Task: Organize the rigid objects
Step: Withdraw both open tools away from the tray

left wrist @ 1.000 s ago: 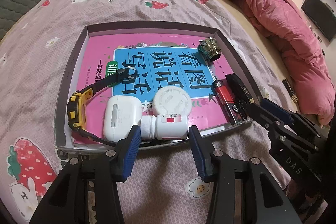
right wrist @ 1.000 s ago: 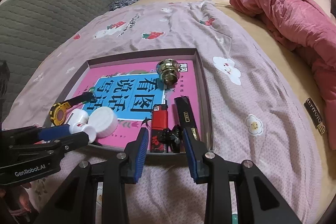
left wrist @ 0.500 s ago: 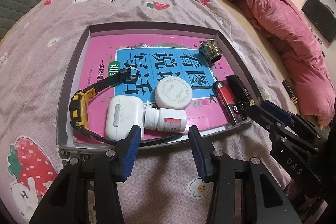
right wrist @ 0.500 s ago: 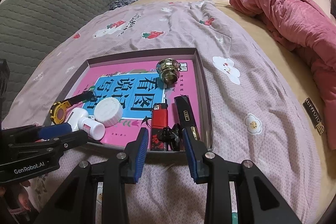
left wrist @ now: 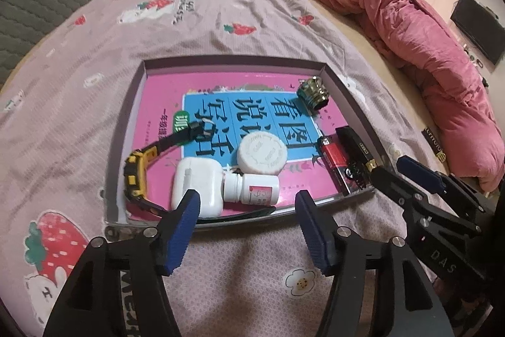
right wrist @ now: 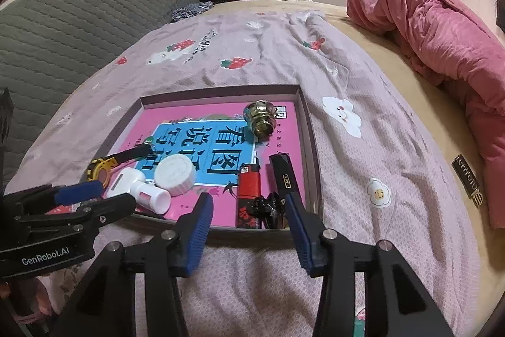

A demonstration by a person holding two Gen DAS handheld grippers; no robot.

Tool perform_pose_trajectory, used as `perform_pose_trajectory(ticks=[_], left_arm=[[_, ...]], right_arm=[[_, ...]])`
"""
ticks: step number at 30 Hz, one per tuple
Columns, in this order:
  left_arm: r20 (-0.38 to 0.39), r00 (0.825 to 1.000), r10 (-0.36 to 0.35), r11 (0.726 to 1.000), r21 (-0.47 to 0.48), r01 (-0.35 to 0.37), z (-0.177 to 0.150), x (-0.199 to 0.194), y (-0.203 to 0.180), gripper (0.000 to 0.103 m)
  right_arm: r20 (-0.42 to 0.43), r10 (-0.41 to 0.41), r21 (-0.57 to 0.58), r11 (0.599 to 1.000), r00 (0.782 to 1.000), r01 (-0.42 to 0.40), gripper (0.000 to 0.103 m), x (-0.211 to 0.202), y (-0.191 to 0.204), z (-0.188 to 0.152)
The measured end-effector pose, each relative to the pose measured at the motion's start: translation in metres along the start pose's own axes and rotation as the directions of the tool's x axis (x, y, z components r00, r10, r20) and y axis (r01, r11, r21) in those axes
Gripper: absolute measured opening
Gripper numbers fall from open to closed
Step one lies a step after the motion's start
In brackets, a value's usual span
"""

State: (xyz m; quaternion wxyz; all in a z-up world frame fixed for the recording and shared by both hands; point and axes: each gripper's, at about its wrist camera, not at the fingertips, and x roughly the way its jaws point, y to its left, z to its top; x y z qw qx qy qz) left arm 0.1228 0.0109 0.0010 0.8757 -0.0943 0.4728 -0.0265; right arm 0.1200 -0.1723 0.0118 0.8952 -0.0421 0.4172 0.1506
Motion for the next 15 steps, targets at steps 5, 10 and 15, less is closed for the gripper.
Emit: perform_pose_trajectory(ticks=[5, 10, 15], left_arm=[[0.024, 0.998, 0.052, 0.999, 0.009, -0.053, -0.004, -0.011, 0.003, 0.065], [0.066, 0.992, 0.105, 0.994, -0.011, -0.105, -0.014, -0.027, 0.010, 0.077], [0.108, 0.988, 0.111, 0.994, -0.025, -0.109, -0.027, -0.046, 0.013, 0.077]], right_arm=[[0.018, 0.001, -0.010, 1.000, 1.000, -0.001, 0.049, -0.011, 0.005, -0.004], [0.029, 0.021, 0.010, 1.000, 0.999, -0.021, 0.056, -0.023, 0.009, -0.016], [0.037, 0.019, -0.003, 1.000, 0.999, -0.019, 0.061, -0.033, 0.020, -0.032]])
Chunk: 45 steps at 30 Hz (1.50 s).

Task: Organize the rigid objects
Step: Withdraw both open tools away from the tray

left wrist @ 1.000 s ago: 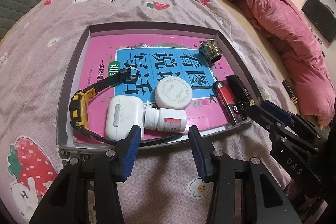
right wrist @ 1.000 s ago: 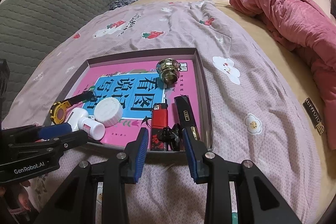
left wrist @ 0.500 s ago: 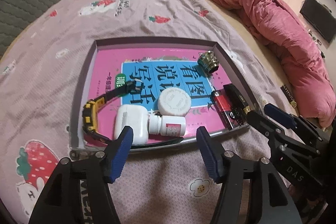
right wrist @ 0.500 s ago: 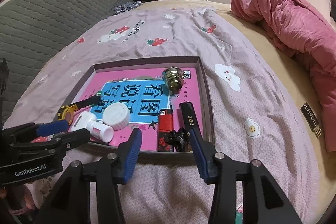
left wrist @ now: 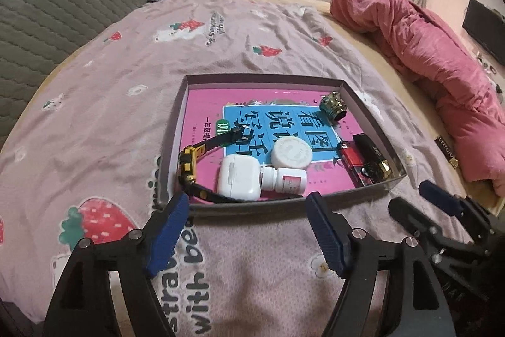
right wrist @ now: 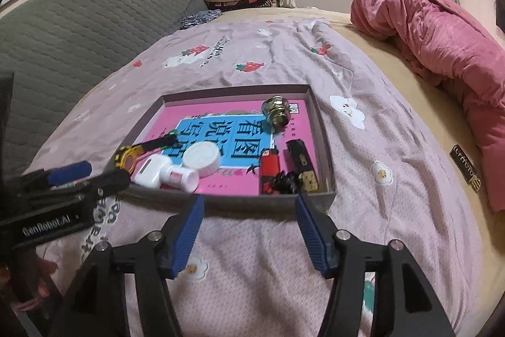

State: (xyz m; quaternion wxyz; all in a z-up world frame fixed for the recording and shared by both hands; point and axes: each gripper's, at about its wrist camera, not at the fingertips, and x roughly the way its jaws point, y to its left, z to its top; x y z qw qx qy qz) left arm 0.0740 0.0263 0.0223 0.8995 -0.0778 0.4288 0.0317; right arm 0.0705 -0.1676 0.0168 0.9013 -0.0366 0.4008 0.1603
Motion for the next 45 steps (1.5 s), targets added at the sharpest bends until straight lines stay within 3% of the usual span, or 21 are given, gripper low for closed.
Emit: perform_pose_trajectory(ticks=[11, 18, 25, 33, 45], left_arm=[[-0.014, 0.999, -0.033, 0.999, -0.007, 0.033, -0.026, -0.016, 0.005, 0.078], [-0.082, 0.997, -0.015, 1.000, -0.008, 0.014, -0.048, -0.010, 0.004, 0.078], [-0.094, 0.996, 0.003, 1.000, -0.001, -0.003, -0.058, -0.013, 0.005, 0.077], [-0.121, 0.992, -0.042, 0.999, -0.005, 0.042, -0.066, -0.014, 0.002, 0.078], [-0.136, 0.991, 0.003, 1.000, 0.002, -0.003, -0.075, -0.006, 0.001, 0.078]], right_arm=[[0.007, -0.031, 0.007, 0.999, 0.999, 0.031, 0.062, -0.015, 0.015, -0.029], [0.002, -0.032, -0.008, 0.999, 0.999, 0.032, 0.062, -0.018, 0.019, -0.040], [-0.007, -0.028, -0.017, 0.999, 1.000, 0.028, 0.062, -0.020, 0.021, -0.047], [-0.014, -0.020, -0.021, 1.000, 1.000, 0.020, 0.062, -0.021, 0.021, -0.052], [-0.034, -0.038, -0.029, 0.999, 0.999, 0.037, 0.062, -0.015, 0.020, -0.061]])
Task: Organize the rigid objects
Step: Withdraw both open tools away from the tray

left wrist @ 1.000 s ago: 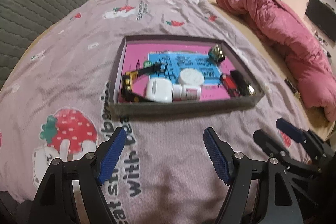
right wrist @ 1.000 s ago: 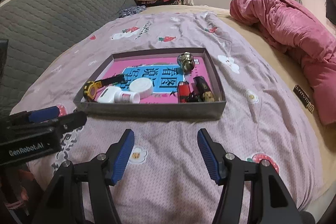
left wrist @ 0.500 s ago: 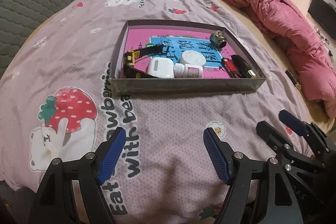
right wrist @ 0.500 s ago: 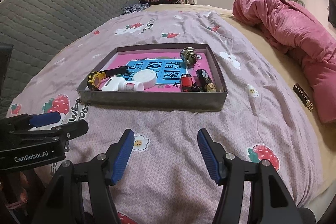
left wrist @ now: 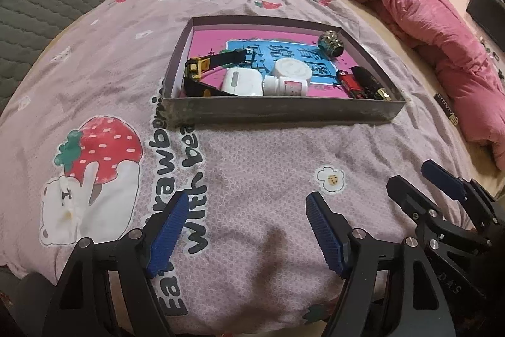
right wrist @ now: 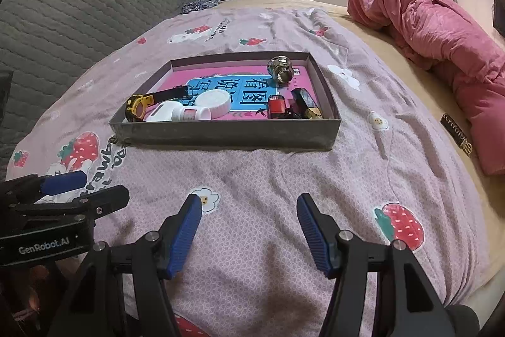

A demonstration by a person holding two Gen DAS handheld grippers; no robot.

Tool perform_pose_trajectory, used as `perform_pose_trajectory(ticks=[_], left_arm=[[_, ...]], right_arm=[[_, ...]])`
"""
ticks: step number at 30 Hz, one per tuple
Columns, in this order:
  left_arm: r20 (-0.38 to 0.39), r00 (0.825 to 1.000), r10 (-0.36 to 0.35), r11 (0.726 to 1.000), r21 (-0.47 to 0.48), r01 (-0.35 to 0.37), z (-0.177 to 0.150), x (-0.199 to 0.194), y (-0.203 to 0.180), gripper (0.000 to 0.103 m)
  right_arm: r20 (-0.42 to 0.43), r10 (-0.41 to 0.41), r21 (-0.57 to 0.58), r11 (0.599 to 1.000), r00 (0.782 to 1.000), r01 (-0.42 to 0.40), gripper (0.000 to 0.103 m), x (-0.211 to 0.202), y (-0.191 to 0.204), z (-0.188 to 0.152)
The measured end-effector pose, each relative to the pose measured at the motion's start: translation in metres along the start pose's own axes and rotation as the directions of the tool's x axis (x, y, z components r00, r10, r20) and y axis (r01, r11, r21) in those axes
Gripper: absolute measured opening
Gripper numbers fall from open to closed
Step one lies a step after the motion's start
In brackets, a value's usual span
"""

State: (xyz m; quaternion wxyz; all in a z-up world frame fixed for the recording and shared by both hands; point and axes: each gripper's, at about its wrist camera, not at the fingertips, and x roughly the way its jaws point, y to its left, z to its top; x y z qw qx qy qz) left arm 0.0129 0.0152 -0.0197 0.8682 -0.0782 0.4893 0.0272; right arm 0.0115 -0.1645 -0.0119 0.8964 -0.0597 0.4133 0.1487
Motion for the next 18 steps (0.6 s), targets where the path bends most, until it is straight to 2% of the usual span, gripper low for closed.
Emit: perform_pose_trajectory(ticks=[8, 18], left_arm=[[-0.010, 0.999, -0.039, 0.999, -0.014, 0.039, -0.0026, 0.0067, -0.0011, 0.078], [0.006, 1.000, -0.004, 1.000, -0.006, 0.004, -0.0011, 0.0060, -0.0016, 0.078]], right_arm=[[-0.006, -0.017, -0.028, 0.999, 1.000, 0.017, 0.062, 0.0035, 0.0029, -0.0012], [-0.012, -0.034, -0.026, 0.999, 0.999, 0.034, 0.062, 0.0065, -0.0004, -0.0029]])
